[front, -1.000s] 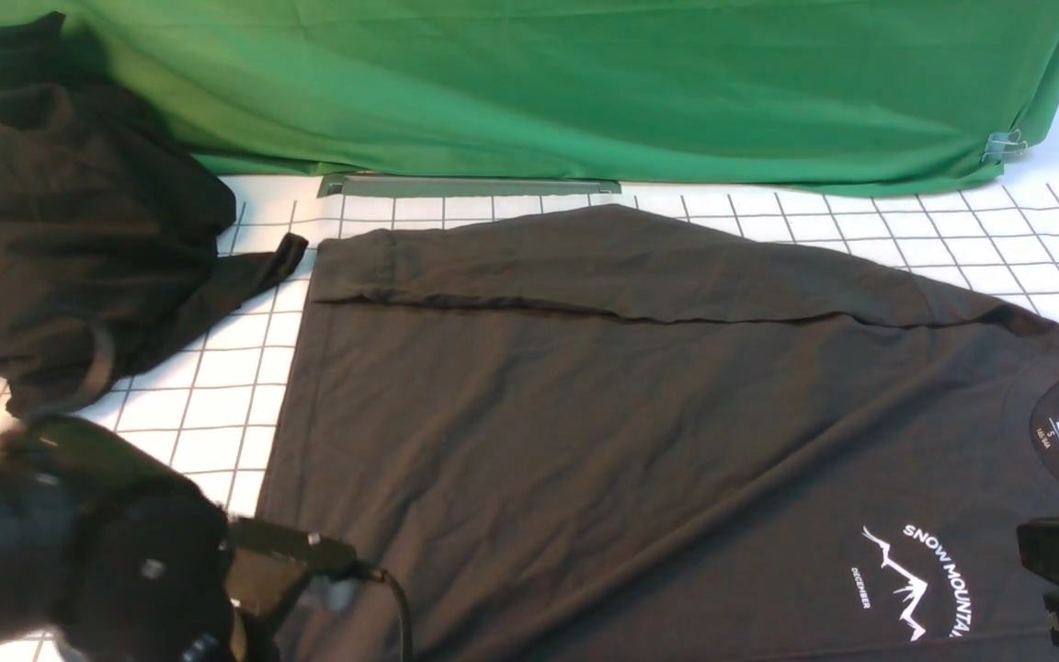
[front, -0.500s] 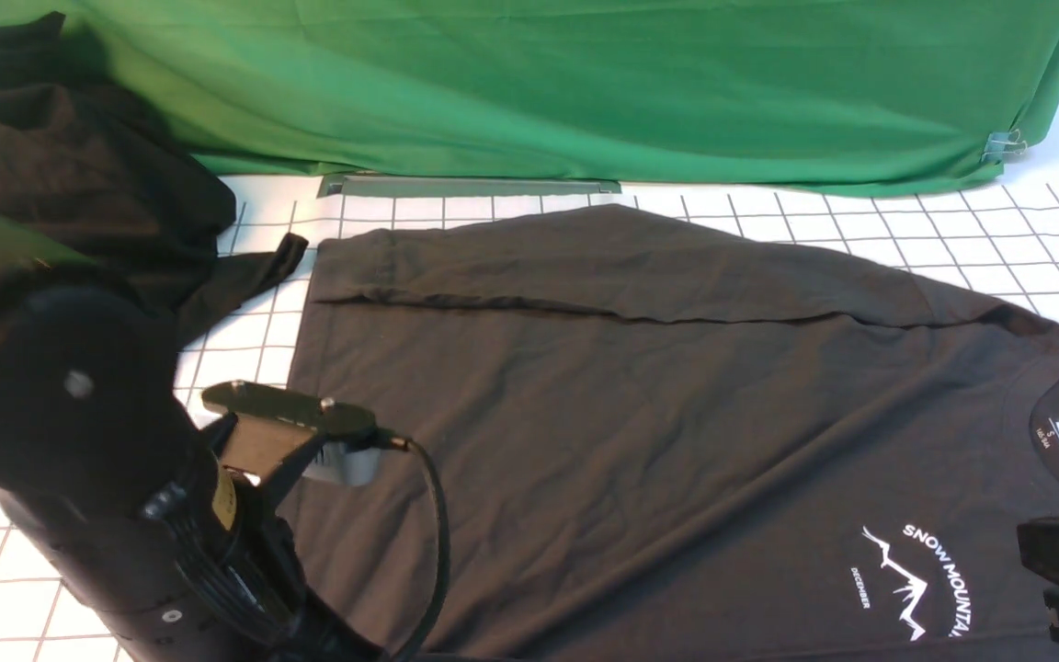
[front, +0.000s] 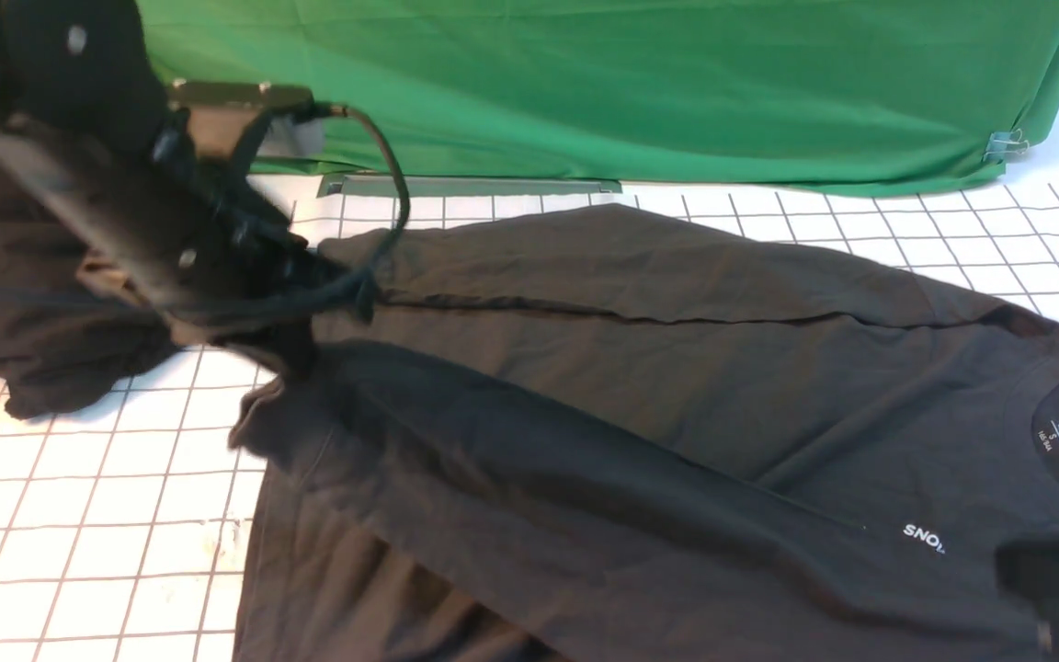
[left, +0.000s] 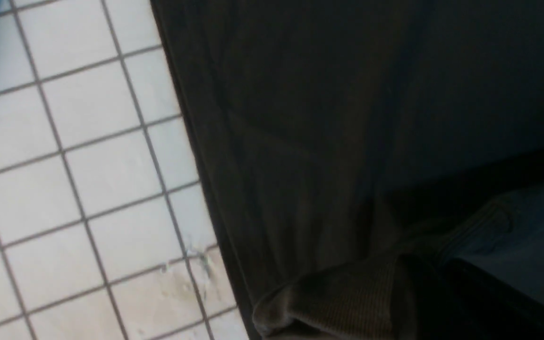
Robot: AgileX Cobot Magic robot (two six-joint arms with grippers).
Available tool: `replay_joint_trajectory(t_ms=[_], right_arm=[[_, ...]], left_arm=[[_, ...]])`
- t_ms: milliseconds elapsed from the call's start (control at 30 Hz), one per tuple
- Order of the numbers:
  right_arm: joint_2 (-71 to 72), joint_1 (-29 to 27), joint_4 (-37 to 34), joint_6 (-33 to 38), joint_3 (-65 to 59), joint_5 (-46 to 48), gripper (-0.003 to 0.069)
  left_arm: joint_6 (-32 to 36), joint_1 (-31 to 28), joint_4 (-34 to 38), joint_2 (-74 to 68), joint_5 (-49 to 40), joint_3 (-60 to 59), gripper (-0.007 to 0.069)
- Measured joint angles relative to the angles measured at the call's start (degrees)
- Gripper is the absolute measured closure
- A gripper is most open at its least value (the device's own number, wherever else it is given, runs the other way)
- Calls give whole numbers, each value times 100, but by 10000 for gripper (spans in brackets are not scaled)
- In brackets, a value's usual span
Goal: Fold a long-sleeved shirt over a white checkered tablecloth.
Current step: 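Fold the left side of the black T-shirt inward over its body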
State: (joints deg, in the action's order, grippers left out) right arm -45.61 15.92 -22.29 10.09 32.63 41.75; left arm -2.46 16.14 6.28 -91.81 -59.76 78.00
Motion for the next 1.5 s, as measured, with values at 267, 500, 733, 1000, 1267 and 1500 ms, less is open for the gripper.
replay_joint_trajectory(t_ms=[267,500,733,1000,1267,1500], right_arm=[[0,0,-445,683,343,1233,618],[-437,0,-474,971,367,1559,561],[-1730,687,-82,925,367,723,395],[-2928,1940,787,230,373,-293,209],[-3836,2325,2124,-1104,373,-1105,240],[-3664,2338,2130,-1213,373,-649,620]], left_arm=[[246,-656,193,-1253,395,491,610],[423,-811,411,-1756,802,506,610],[708,-811,481,-1847,1282,506,610],[737,-811,412,-1847,1287,506,610],[737,-811,411,-1847,1287,506,610],[741,-811,393,-1847,1168,506,610]])
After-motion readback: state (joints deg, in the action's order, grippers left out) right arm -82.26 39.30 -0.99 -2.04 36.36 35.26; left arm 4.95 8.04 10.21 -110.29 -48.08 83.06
